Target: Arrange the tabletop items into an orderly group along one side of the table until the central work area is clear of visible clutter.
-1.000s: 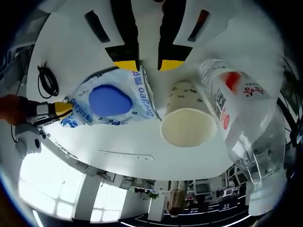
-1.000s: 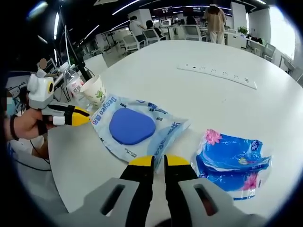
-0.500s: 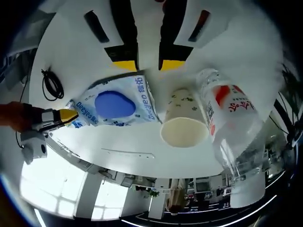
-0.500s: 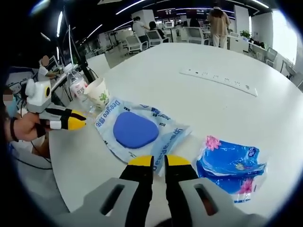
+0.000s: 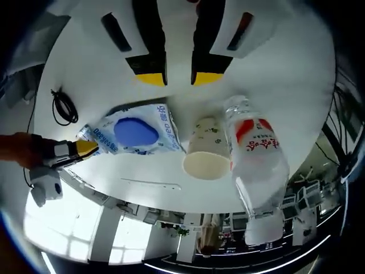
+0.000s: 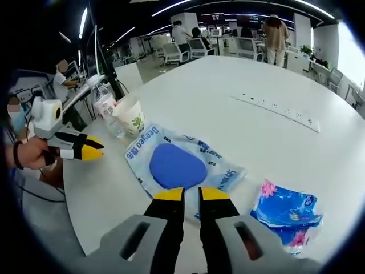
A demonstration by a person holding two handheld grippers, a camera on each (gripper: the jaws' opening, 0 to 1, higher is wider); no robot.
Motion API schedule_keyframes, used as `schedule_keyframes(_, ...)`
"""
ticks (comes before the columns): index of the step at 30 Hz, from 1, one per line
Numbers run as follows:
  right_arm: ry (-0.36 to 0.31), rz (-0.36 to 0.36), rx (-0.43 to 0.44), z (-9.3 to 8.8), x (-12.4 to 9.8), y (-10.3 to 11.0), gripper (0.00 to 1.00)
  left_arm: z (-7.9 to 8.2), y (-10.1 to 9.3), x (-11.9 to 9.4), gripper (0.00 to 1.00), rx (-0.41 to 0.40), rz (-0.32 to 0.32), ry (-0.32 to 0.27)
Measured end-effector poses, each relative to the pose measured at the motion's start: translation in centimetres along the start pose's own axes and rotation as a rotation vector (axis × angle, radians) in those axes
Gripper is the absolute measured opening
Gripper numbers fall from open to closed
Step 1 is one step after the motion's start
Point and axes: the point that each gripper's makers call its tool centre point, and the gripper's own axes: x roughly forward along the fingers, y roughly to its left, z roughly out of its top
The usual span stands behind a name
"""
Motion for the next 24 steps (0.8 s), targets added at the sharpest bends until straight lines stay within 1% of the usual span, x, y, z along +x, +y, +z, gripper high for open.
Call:
schedule_keyframes(8,0.002,0.043,-0.054,1.2,1.0,2.2,0.07,-0.5,0.4,-1.2,0.17,-0.006,0.006,-0.008)
schedule_keyframes(14,-0.004,0.084,-0.107,3.0,2.0,4.1,0.08,-0.6,0.3,-2.4,0.2,0.018,0.004,-0.011)
schedule_keyframes(17,-0.003,0.108,-0.155,3.9,2.6,5.3,0.09,-0.7,0.2,-3.1,0.21,0.017,0.0,-0.013)
schedule_keyframes(24,-0.009,0.15,-0.213,5.6,3.7,8.0,0.14,-1.2,-0.2,-4.2,0.23,0.034,-0.007,-0.014)
